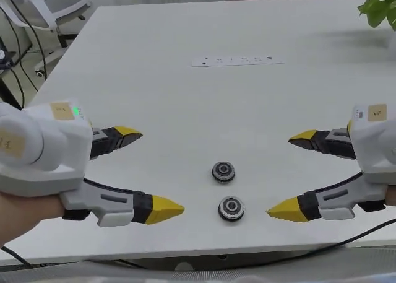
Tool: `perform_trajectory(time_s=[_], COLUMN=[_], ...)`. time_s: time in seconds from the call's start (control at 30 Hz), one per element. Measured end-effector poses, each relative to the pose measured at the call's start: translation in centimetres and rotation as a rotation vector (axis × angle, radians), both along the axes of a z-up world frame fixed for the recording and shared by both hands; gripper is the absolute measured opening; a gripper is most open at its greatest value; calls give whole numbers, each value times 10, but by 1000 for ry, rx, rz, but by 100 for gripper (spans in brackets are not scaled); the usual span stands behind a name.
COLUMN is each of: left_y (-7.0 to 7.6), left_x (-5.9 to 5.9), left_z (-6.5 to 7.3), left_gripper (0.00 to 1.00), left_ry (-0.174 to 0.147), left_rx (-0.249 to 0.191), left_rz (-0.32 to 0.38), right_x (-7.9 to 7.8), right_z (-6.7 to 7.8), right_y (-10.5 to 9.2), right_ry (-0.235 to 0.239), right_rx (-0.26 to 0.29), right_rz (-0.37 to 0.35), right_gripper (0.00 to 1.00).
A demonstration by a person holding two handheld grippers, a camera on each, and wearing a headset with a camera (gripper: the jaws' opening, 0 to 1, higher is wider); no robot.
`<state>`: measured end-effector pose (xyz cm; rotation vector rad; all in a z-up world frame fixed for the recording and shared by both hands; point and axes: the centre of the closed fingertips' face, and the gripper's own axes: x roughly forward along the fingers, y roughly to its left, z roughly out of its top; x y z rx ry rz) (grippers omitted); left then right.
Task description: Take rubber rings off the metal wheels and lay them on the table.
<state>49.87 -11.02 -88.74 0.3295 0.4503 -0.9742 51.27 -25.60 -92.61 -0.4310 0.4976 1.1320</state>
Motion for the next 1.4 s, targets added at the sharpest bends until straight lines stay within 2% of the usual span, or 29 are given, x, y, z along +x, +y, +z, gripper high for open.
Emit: perform_trajectory(time_s=[0.33, 0.73, 1.4], left_y=[-9, -24, -48], left_x=[7, 13, 13], left_z=[-7, -22, -45], left_gripper=[87, 83, 72], left_ry=[12, 33, 83], left_rx=[8, 37, 67], left_rz=[-33, -84, -160], right_x=[7, 5, 5], right_z=[-6, -18, -39], right_y=[10, 17, 25], right_ry=[15, 49, 76], right_rx=[8, 9, -35], right_rz=[32, 61, 138], right_gripper=[79, 73, 60])
